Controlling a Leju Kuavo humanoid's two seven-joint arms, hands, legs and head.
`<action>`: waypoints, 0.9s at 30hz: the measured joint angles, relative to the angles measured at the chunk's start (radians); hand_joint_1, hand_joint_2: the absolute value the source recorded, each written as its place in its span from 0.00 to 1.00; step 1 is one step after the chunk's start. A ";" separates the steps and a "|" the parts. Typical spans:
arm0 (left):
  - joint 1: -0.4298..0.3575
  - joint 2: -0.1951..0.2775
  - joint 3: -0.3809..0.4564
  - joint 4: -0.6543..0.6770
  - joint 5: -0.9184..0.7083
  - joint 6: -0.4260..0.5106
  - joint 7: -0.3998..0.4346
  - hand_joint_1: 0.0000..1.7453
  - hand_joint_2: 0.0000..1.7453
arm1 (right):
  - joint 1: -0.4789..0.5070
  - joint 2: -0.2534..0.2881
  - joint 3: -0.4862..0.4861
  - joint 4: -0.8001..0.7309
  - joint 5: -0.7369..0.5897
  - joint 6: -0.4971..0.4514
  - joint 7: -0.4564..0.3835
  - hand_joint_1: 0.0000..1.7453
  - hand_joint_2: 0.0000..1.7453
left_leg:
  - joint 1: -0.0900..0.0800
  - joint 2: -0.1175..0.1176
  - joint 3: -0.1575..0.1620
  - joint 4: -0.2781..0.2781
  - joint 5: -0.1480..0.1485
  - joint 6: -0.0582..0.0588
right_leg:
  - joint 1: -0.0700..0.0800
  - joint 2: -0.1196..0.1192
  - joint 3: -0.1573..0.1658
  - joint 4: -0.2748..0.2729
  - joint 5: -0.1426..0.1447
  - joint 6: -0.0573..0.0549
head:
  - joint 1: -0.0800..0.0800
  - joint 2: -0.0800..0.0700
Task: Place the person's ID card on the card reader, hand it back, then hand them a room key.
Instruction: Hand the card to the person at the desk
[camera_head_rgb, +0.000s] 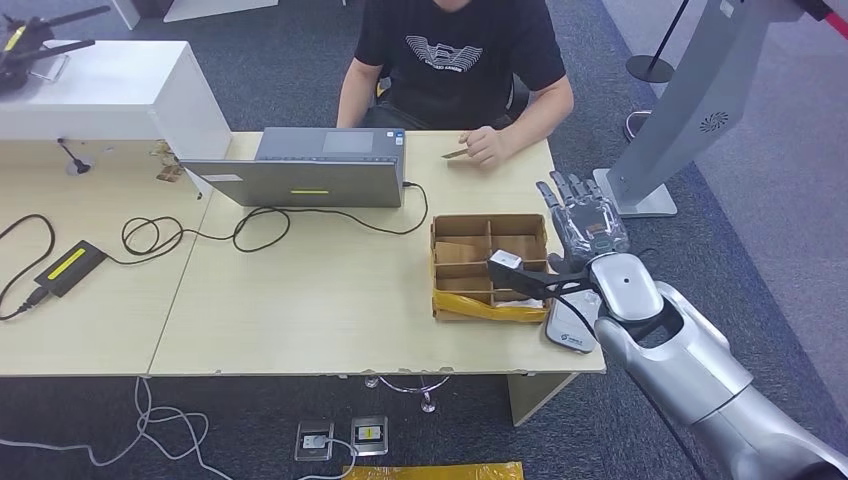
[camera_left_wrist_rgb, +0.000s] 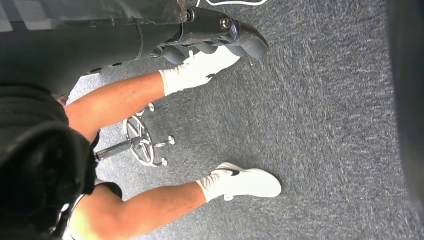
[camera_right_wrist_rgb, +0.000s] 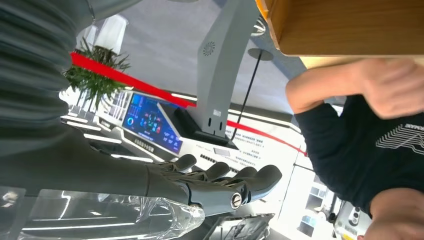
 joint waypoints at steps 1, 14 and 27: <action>0.000 0.000 0.000 0.000 0.000 0.004 0.000 0.00 0.00 | 0.001 0.003 -0.005 0.000 -0.012 -0.001 -0.007 0.00 1.00 | 0.000 0.000 0.000 0.000 0.000 0.000 | 0.000 0.000 0.000 0.000 0.000 0.000 | 0.000 0.000; 0.001 0.000 0.000 0.000 0.000 0.011 0.000 0.00 0.00 | 0.008 0.008 -0.019 -0.004 -0.053 0.000 -0.025 0.00 1.00 | 0.000 0.000 0.000 0.000 0.000 0.000 | 0.000 0.000 0.000 0.000 0.000 0.000 | 0.000 0.000; 0.049 0.010 0.009 0.004 0.058 0.073 0.000 0.00 0.00 | 0.184 -0.199 -0.234 -0.452 -0.483 0.191 0.259 0.00 1.00 | 0.000 0.003 0.001 0.000 -0.001 0.000 | 0.000 0.001 0.000 -0.001 0.000 0.000 | 0.000 0.000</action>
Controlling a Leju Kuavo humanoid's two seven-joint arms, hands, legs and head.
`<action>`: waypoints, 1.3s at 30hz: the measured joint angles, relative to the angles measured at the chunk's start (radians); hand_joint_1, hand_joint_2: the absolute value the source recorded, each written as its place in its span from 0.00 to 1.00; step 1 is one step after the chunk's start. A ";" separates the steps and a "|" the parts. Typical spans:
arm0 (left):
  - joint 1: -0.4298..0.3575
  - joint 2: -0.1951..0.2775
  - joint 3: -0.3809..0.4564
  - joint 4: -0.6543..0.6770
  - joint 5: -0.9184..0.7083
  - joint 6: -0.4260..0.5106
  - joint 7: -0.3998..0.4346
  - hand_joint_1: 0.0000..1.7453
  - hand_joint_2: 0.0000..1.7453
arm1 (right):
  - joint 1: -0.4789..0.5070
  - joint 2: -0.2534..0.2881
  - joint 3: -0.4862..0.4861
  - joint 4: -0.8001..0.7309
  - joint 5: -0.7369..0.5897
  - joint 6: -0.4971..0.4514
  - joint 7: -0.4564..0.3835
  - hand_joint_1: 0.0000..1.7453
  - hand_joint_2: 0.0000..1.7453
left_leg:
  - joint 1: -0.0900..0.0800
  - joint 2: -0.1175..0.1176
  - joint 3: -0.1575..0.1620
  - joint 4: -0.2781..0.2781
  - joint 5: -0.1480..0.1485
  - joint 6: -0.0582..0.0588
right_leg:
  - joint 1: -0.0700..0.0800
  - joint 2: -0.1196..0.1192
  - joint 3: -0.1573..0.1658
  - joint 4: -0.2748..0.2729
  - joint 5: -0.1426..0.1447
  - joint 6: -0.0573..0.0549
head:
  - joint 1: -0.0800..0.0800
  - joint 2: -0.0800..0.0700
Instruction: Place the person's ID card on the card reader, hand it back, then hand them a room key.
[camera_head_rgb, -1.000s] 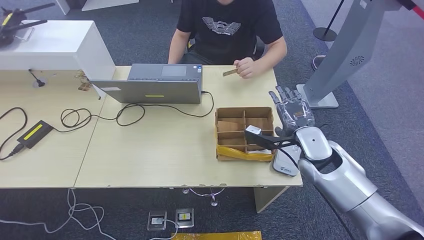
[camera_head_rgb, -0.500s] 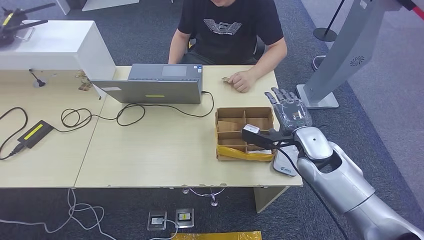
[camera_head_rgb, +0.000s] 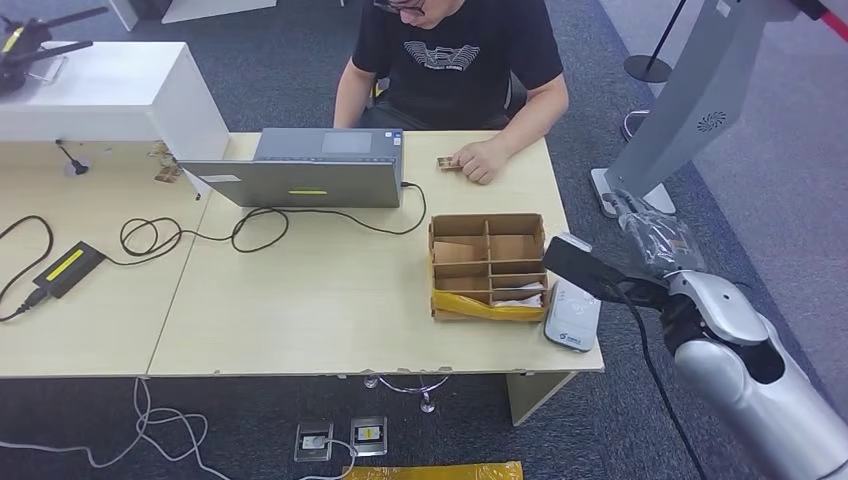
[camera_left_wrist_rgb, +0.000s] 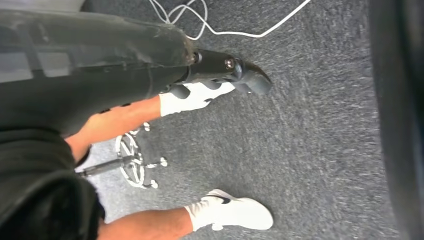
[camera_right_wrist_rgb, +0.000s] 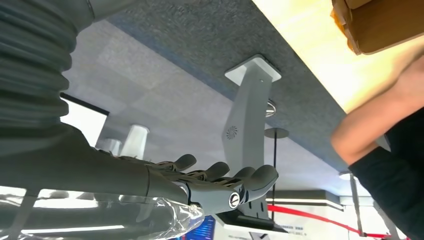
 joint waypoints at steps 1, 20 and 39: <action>0.003 0.001 0.002 0.001 0.005 0.003 0.000 0.00 0.00 | 0.002 -0.012 0.002 -0.016 -0.014 -0.006 0.006 0.00 1.00 | 0.000 0.000 0.000 0.000 0.000 0.000 | 0.000 0.000 0.000 0.000 0.000 0.000 | 0.000 0.000; 0.029 0.005 0.025 0.005 0.020 0.031 -0.013 0.00 0.00 | 0.061 -0.030 0.125 -0.058 0.064 -0.209 -0.037 0.00 1.00 | 0.000 0.000 -0.002 0.000 0.000 0.000 | 0.001 -0.001 0.000 0.000 0.000 0.000 | 0.000 0.000; 0.027 0.005 0.028 0.004 -0.005 0.034 -0.025 0.00 0.00 | 0.097 0.053 0.220 0.022 0.163 -0.292 -0.081 0.00 1.00 | 0.001 -0.001 -0.001 0.000 0.000 0.000 | 0.001 0.000 0.000 0.000 0.000 0.000 | 0.000 0.000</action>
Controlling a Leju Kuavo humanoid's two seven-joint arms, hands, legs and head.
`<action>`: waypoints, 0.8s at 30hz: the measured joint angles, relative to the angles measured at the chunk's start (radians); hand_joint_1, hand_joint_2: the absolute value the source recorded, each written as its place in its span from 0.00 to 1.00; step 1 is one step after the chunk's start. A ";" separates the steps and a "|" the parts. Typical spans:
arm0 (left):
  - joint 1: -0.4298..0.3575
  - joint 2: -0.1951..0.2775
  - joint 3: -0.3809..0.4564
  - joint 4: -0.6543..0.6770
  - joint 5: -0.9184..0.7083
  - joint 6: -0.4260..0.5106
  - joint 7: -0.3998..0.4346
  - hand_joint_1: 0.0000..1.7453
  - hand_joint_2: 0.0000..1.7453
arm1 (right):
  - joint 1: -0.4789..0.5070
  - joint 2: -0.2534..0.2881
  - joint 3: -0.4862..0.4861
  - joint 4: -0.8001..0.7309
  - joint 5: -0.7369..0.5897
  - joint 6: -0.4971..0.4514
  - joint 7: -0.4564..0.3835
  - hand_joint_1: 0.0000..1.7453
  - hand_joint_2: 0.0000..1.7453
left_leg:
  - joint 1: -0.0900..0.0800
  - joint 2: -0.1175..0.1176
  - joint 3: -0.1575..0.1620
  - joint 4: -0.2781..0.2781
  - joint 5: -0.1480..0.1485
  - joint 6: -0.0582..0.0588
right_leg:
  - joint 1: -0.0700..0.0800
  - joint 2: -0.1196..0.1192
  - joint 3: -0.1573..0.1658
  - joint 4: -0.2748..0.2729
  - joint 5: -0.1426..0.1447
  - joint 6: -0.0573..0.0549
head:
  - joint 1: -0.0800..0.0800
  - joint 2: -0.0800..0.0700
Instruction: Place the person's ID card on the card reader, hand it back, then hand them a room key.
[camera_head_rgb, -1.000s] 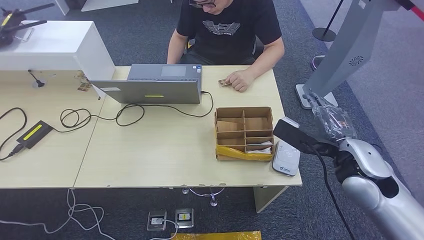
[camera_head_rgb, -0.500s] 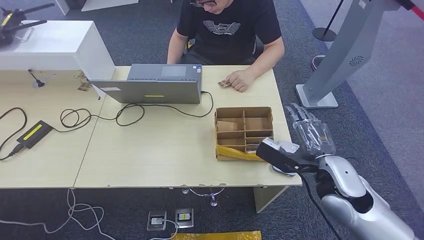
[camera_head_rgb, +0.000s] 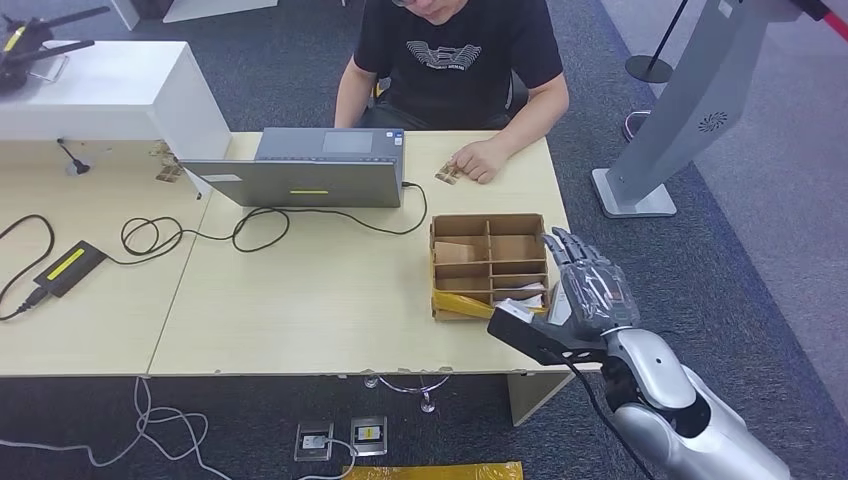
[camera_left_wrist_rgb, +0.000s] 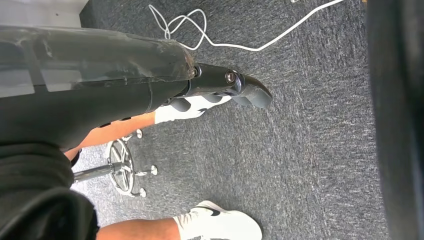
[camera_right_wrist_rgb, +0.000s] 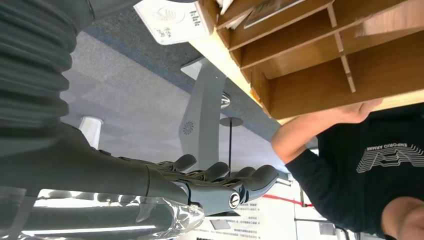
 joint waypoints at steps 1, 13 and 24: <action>0.000 0.000 0.000 0.000 0.000 0.000 0.000 0.00 0.00 | 0.000 0.004 0.003 0.005 0.000 -0.002 -0.001 0.00 1.00 | 0.000 0.000 0.000 0.000 0.000 0.000 | 0.000 0.000 0.000 0.000 0.000 0.000 | 0.000 0.000; -0.009 -0.001 -0.006 0.000 -0.023 -0.009 -0.010 0.00 0.00 | -0.003 0.041 0.028 0.042 0.001 0.029 -0.008 0.00 1.00 | 0.000 0.000 0.000 0.000 0.000 0.000 | 0.000 0.000 0.000 0.000 0.000 0.000 | 0.000 0.000; -0.018 -0.004 -0.029 0.000 -0.041 -0.011 -0.016 0.00 0.00 | -0.014 0.100 0.046 0.106 0.027 0.033 -0.050 0.00 1.00 | 0.000 0.000 0.000 0.000 0.000 0.000 | 0.000 0.000 0.000 0.000 0.000 0.000 | 0.000 0.000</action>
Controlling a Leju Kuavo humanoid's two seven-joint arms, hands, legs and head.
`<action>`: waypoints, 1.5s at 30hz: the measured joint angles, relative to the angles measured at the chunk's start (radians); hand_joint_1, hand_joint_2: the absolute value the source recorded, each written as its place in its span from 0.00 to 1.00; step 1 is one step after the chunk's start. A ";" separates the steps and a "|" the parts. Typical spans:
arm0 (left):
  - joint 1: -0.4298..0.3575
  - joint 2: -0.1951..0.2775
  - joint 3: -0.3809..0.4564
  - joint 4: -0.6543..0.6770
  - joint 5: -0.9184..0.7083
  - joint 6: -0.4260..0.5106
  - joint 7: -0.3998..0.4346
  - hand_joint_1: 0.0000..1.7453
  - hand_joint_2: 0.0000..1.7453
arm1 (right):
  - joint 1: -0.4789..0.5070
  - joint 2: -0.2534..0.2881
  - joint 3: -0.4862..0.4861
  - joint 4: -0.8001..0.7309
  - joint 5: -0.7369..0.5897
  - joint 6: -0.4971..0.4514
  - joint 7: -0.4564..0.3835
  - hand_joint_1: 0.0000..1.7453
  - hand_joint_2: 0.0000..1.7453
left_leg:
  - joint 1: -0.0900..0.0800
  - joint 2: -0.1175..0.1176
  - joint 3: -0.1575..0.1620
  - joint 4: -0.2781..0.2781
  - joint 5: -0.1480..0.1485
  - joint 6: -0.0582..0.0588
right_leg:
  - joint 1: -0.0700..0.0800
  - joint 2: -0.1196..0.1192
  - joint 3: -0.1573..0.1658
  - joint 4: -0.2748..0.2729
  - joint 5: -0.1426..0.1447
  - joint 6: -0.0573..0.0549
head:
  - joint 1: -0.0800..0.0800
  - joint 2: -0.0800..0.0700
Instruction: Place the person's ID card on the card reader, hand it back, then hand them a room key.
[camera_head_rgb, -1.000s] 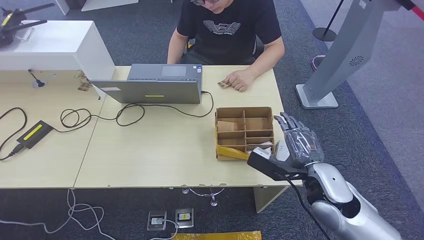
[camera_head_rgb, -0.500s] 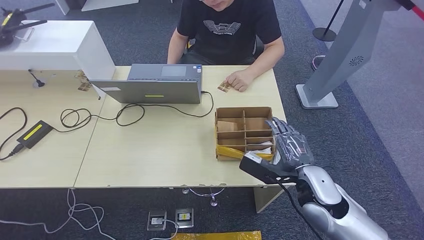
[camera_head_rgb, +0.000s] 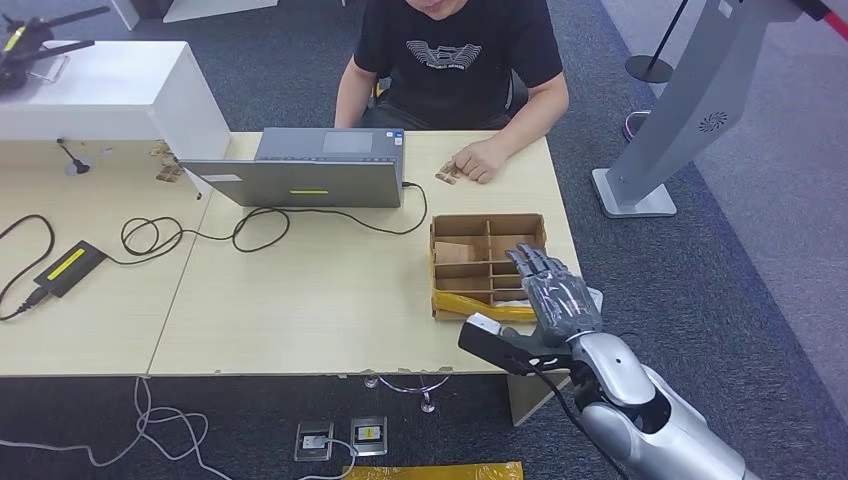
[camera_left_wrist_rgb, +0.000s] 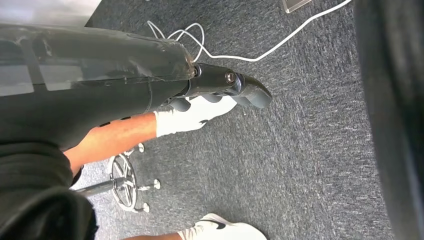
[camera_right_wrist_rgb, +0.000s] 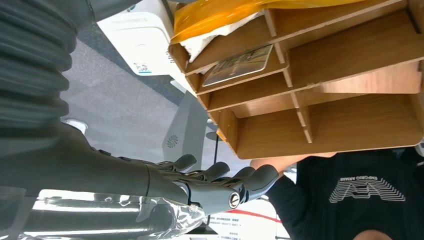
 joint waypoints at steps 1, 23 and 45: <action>-0.001 0.000 -0.002 0.000 -0.001 -0.001 -0.001 0.00 0.00 | 0.000 0.006 0.000 0.006 0.005 -0.001 -0.005 0.00 1.00 | 0.000 0.000 0.000 0.000 0.000 0.000 | 0.000 0.000 0.000 0.000 0.000 0.000 | 0.000 0.000; -0.029 -0.001 -0.060 0.000 -0.046 -0.021 -0.022 0.00 0.00 | 0.000 0.073 -0.002 0.092 0.046 -0.015 -0.042 0.00 1.00 | 0.000 0.000 0.000 0.000 0.000 0.000 | 0.000 0.000 0.000 0.000 0.000 0.000 | 0.000 0.000; -0.060 -0.005 -0.122 0.000 -0.101 -0.052 -0.060 0.00 0.00 | 0.000 0.089 0.000 0.138 0.081 -0.037 -0.045 0.90 1.00 | 0.000 0.000 0.000 0.000 0.000 0.000 | 0.000 0.000 0.000 0.000 0.000 0.000 | 0.000 0.000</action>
